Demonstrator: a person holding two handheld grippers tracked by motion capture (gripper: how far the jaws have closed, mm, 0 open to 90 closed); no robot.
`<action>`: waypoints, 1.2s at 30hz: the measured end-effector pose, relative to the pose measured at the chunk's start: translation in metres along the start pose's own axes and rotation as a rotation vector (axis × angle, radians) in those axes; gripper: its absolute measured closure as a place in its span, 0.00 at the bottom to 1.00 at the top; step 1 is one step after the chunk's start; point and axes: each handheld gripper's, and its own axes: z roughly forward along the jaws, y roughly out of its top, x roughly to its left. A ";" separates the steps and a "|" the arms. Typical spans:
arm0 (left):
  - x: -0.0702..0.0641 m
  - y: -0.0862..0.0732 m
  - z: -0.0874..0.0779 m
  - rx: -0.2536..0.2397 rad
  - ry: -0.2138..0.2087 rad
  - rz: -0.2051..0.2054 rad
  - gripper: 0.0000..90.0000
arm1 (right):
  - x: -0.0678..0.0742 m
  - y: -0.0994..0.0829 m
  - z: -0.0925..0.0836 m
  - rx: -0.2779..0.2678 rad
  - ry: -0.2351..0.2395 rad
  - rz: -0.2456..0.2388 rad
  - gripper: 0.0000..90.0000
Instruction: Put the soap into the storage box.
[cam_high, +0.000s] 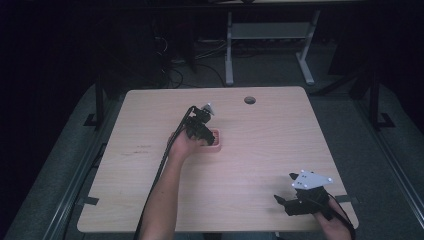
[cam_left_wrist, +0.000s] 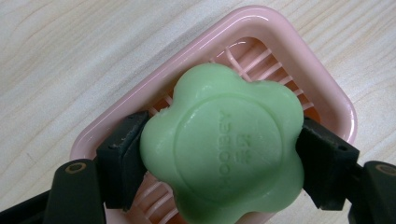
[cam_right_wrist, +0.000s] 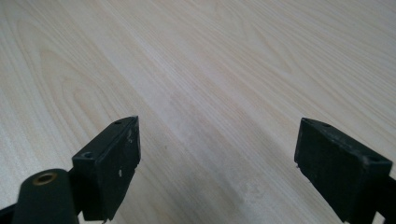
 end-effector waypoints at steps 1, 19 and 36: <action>0.000 0.000 0.000 0.000 0.000 0.000 0.29 | 0.000 0.000 0.000 0.001 0.001 0.001 0.15; 0.002 -0.002 -0.001 0.004 -0.006 -0.009 0.26 | 0.000 0.000 0.000 0.000 0.000 0.001 0.15; 0.004 -0.008 -0.016 -0.048 -0.029 -0.022 0.25 | 0.001 0.000 0.000 0.003 0.000 -0.001 0.15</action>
